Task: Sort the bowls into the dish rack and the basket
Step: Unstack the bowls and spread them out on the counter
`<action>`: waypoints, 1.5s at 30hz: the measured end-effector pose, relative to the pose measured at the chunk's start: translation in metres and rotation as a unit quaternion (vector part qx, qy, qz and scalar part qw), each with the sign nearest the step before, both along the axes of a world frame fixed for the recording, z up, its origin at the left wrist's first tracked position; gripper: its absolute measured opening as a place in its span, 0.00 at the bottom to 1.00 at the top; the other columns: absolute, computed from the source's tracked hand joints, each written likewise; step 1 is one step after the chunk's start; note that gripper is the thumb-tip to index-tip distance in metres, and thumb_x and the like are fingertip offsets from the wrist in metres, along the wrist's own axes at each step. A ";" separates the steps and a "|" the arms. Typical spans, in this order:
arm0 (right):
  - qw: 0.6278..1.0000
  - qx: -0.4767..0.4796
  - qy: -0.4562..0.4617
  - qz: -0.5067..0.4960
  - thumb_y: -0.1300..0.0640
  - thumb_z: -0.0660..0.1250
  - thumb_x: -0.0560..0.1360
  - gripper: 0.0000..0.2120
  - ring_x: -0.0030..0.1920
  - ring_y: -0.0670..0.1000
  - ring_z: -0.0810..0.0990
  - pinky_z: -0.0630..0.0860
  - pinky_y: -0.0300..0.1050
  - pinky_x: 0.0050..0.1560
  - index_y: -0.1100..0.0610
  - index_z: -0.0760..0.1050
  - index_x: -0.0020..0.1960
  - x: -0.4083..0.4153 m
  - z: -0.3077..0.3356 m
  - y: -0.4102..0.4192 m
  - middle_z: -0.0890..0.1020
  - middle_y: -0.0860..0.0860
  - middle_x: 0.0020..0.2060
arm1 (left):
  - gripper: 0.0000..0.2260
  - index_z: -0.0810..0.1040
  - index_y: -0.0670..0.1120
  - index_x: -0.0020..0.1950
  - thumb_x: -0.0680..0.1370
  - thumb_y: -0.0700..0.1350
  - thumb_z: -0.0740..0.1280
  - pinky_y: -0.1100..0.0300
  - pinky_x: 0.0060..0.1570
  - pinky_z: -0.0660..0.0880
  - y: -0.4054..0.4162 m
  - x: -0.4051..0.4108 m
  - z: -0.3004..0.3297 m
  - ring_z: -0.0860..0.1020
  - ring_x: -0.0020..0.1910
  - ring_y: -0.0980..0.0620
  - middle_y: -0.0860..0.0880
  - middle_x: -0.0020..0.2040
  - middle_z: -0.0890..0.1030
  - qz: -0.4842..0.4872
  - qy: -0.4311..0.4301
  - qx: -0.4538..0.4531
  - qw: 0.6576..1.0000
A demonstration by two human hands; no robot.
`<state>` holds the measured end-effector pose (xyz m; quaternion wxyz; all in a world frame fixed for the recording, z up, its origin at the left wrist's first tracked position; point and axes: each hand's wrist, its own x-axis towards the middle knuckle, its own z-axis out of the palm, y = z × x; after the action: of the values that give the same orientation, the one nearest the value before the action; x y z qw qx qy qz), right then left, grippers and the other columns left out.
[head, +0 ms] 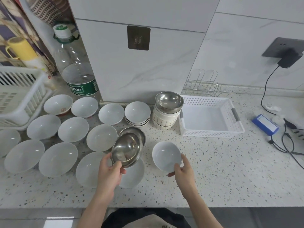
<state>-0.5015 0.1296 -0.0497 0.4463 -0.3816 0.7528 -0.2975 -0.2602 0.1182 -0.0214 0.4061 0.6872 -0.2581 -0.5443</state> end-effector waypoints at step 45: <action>0.999 0.012 -0.029 0.012 0.60 0.58 0.80 0.24 0.26 0.39 0.76 0.71 0.42 0.36 0.49 0.62 0.75 -0.048 0.005 0.035 0.84 0.54 0.29 | 0.23 0.63 0.52 0.76 0.81 0.45 0.62 0.68 0.21 0.68 -0.064 -0.068 -0.008 0.76 0.21 0.58 0.49 0.45 0.84 -0.240 -0.174 0.004 0.955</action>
<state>-0.5493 0.1641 -0.0452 0.4763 -0.3768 0.7380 -0.2941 -0.3283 0.0546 -0.0294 0.2099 0.6908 -0.4800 -0.4983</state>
